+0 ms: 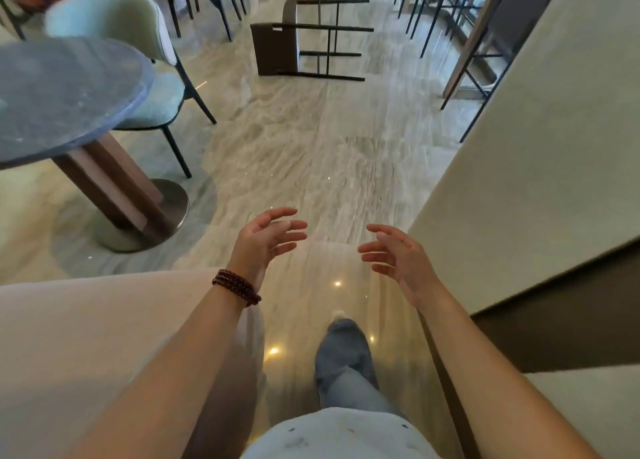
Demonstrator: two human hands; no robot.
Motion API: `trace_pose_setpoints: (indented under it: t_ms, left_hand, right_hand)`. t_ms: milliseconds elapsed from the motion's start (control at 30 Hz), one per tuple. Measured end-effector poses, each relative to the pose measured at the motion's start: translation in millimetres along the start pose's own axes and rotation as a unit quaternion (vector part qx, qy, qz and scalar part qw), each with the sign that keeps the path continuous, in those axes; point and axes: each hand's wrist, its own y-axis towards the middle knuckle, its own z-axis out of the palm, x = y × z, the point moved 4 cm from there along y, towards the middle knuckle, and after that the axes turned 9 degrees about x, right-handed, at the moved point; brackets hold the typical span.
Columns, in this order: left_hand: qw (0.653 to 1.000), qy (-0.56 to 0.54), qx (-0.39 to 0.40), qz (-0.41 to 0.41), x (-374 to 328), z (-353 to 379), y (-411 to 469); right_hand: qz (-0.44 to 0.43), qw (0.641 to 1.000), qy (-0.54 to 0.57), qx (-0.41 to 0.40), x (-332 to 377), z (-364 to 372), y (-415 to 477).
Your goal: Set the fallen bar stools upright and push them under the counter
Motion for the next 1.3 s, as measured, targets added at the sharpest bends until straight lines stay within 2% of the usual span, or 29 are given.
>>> trace_pose_setpoints:
  t_ms: [267,500,767,967,1300]
  left_hand:
    - [0.999,-0.028,-0.042,0.0,-45,-15,185]
    - [0.995,-0.059,-0.074,0.025,-83,-43,312]
    - [0.993,-0.059,-0.091,0.038,-120,-124,483]
    - [0.997,-0.03,-0.075,0.013,-173,-190,612]
    - [0.996,-0.027,-0.083,0.01,-239,-271,788]
  right_hand:
    - [0.015,0.999,0.023,0.034,70,-53,185]
    - [0.026,0.996,0.015,0.079,133,-64,327]
    - [0.01,0.996,0.001,0.089,178,-46,515]
    - [0.014,0.996,0.01,0.086,236,-14,664]
    - [0.021,0.996,0.017,0.083,303,5,853]
